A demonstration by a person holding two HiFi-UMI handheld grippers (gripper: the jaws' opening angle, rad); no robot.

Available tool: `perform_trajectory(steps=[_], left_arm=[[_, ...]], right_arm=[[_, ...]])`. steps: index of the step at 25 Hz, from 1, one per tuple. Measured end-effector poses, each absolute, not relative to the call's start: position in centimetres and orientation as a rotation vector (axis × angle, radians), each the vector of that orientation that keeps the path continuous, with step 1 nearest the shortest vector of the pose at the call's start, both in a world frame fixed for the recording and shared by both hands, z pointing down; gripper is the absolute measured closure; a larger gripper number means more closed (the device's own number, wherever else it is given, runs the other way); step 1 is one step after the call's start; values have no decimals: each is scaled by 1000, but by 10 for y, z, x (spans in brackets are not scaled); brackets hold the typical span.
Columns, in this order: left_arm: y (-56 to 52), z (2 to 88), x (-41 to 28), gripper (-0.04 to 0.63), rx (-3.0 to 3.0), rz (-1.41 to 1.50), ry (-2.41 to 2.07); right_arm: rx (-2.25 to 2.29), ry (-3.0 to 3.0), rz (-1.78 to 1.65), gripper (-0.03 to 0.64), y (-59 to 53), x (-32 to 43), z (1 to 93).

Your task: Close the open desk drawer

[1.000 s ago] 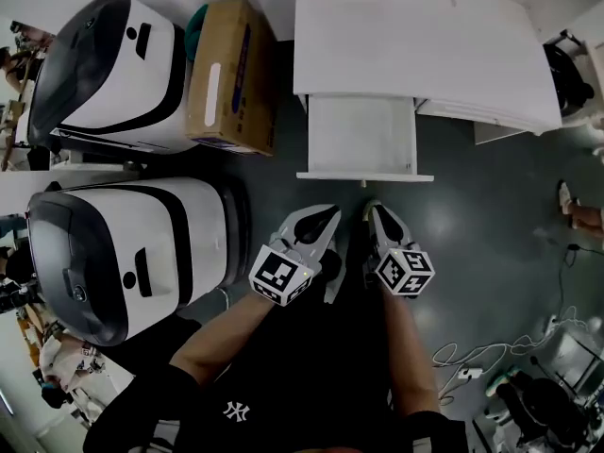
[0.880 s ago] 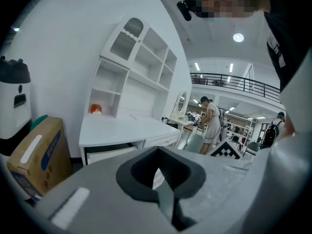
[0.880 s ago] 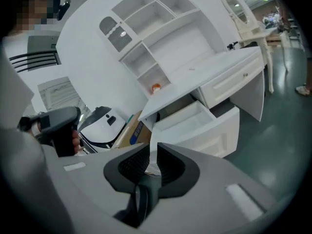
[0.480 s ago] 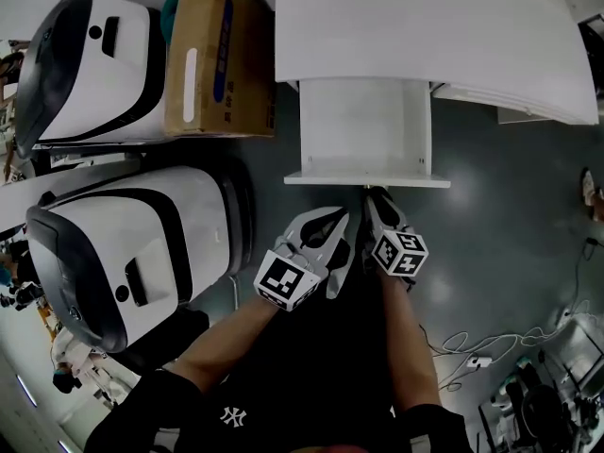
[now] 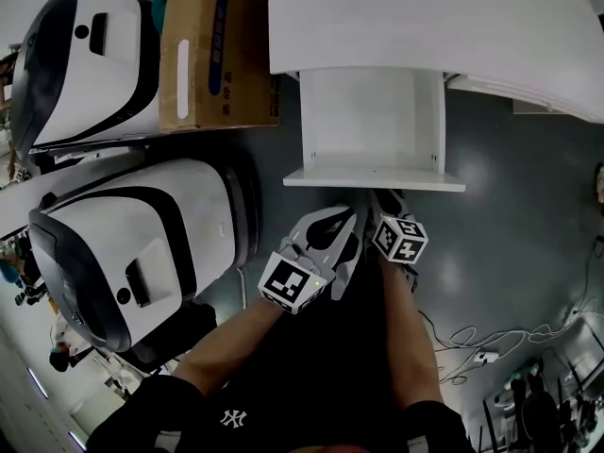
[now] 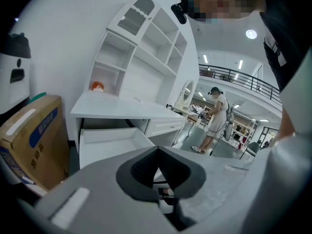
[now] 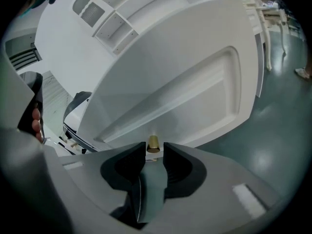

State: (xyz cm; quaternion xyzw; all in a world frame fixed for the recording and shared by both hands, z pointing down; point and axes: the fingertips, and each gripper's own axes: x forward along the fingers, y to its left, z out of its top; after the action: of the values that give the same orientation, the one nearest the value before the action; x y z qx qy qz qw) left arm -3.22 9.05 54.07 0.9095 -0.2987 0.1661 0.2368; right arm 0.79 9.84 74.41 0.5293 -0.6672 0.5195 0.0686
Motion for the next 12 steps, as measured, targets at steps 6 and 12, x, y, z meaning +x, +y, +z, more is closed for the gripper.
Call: perform_trajectory(steps=[6,12], left_arm=[[89,544,-37,595,2477,470,-823],[77,546,-33,595,2483,468,-825]], right_arm=[[1608,-2013,1634,520,95,5,746],[1590,-2009,1616,520,75,6,747]])
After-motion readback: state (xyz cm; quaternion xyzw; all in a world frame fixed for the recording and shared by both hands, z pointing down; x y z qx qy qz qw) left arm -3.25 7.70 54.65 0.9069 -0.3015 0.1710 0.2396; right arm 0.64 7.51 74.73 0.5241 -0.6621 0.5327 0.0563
